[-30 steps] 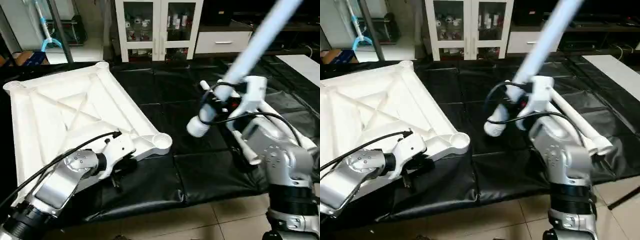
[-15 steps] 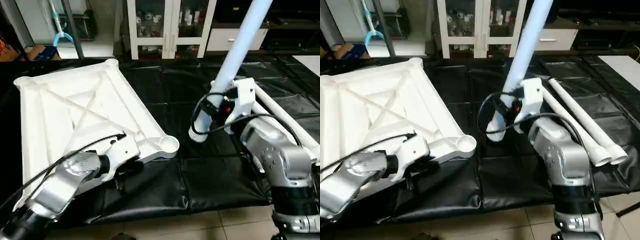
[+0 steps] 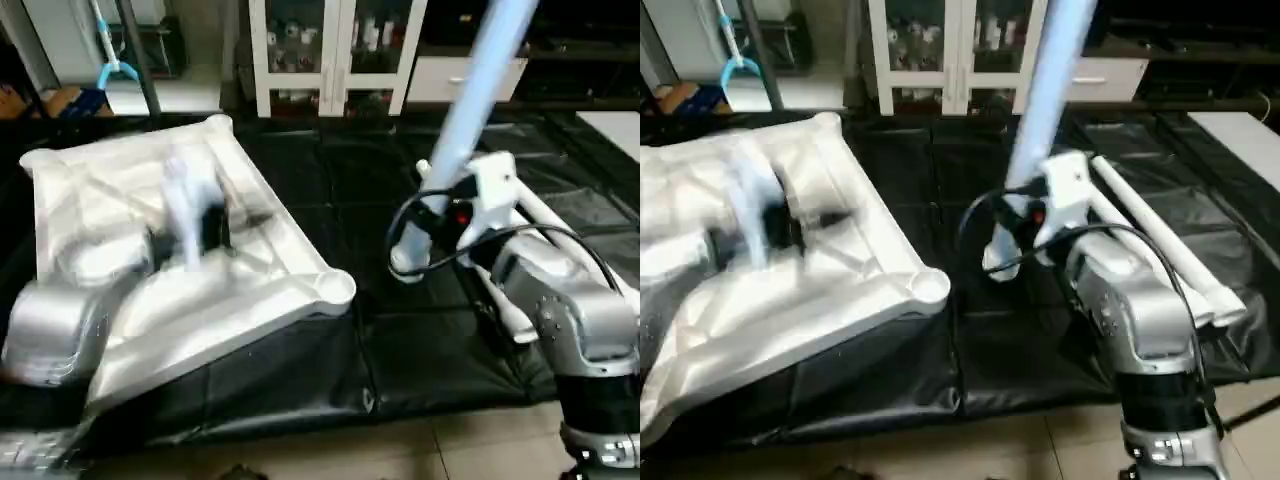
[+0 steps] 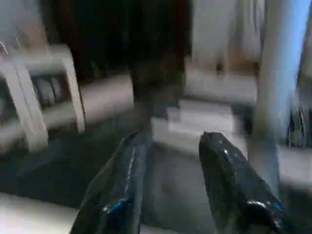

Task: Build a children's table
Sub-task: Pick table leg

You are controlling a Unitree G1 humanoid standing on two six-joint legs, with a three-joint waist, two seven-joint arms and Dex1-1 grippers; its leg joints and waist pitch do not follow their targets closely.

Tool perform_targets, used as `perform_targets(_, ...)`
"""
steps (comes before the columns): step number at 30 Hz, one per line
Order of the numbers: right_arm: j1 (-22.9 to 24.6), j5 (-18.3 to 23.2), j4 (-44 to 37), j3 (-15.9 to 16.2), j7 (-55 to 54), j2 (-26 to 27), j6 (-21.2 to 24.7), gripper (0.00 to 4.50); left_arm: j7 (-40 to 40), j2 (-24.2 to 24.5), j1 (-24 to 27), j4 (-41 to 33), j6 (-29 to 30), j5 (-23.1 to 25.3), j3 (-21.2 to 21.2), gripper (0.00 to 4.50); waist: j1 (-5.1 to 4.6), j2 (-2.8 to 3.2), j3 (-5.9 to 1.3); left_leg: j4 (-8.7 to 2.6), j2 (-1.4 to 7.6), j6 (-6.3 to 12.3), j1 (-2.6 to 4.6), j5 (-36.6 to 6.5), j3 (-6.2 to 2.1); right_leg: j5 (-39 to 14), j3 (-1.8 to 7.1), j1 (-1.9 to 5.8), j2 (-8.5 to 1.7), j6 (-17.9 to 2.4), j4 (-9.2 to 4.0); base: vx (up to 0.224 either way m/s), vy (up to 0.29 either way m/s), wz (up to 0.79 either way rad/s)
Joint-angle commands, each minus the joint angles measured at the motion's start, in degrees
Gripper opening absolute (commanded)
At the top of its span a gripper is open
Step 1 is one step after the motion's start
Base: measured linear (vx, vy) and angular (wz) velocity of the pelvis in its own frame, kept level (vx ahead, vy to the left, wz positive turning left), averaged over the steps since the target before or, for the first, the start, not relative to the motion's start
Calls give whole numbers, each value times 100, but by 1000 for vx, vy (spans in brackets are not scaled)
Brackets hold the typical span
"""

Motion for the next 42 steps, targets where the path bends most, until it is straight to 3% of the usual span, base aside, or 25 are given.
perform_targets(1,-150,-205,-158,323,122,-141,272,178,510,-474,-129,-148,432,-679,19,227,-12,-20,-369,-400,296,-398,158,-1339,-154,-1468,256,172,-421,-939,-467,0,0,0)
perform_targets(2,-163,-227,-177,383,127,-167,334,178,512,-559,-147,-201,517,-817,9,239,-7,-32,-367,-392,292,-377,172,-1359,-155,-1480,257,152,-416,-929,-484,0,0,0)
perform_targets(3,-175,-243,-198,445,139,-186,390,178,477,-611,-148,-246,563,-925,-23,239,-11,-57,-380,-387,284,-344,135,-1265,-160,-1381,258,185,-413,-909,-465,0,0,0)
perform_targets(6,-206,-314,-286,660,170,-294,581,178,475,-769,-194,-336,738,-1249,-25,266,-29,-92,-408,-360,271,-252,125,-1023,-146,-1041,255,197,-376,-858,-447,0,0,0)
perform_targets(10,-178,-303,-414,807,264,-389,732,178,533,-932,-274,-387,918,-1565,108,306,-6,-97,-424,-335,279,-140,106,-734,-136,-611,253,221,-371,-950,-406,0,0,0)
perform_targets(11,-172,-327,-426,841,276,-412,739,178,585,-1006,-312,-385,971,-1637,183,306,-7,-79,-414,-335,278,-123,101,-748,-134,-606,253,215,-368,-979,-408,0,0,0)
perform_targets(13,-143,-437,-454,990,378,-509,656,178,756,-1198,-432,-359,1160,-1778,369,331,-12,-106,-408,-335,291,-156,118,-832,-128,-660,251,217,-365,-1022,-422,0,0,0)
perform_targets(17,-131,-528,-494,1096,451,-553,610,178,1009,-1265,-492,-315,1294,-1786,406,361,-5,-110,-386,-343,293,-205,125,-1035,-143,-1107,255,202,-373,-871,-459,0,0,0)
perform_targets(18,-134,-539,-517,1106,434,-538,643,178,1144,-1251,-503,-255,1277,-1746,373,374,-5,-89,-386,-346,296,-218,130,-1040,-149,-1124,253,196,-370,-850,-457,0,0,0)
perform_targets(24,-137,-683,-583,1471,571,-722,720,178,1353,-1310,-547,-235,1368,-1902,397,418,-3,-105,-390,-345,294,-275,127,-1070,-154,-1111,254,191,-368,-793,-465,0,0,0)
perform_targets(28,-156,-899,-608,1733,733,-844,667,178,1637,-1358,-604,-144,1277,-1596,381,443,0,-114,-394,-339,301,-250,125,-1053,-158,-1059,257,201,-370,-772,-461,0,0,0)
perform_targets(31,-159,-937,-584,1770,733,-829,633,178,1801,-1392,-649,-79,1195,-1560,436,443,7,-123,-396,-332,291,-216,113,-1002,-156,-1064,260,207,-380,-789,-462,0,0,0)
perform_targets(40,-250,-1032,-399,1678,607,-737,514,178,1939,-1383,-656,21,1174,-1628,545,362,4,-128,-397,-330,299,-201,123,-1003,-154,-1029,253,201,-378,-852,-455,0,0,0)
perform_targets(42,-251,-1069,-385,1662,602,-718,496,178,2009,-1422,-663,25,1129,-1608,569,361,5,-117,-399,-332,303,-207,126,-990,-157,-1000,252,199,-376,-857,-448,0,0,0)
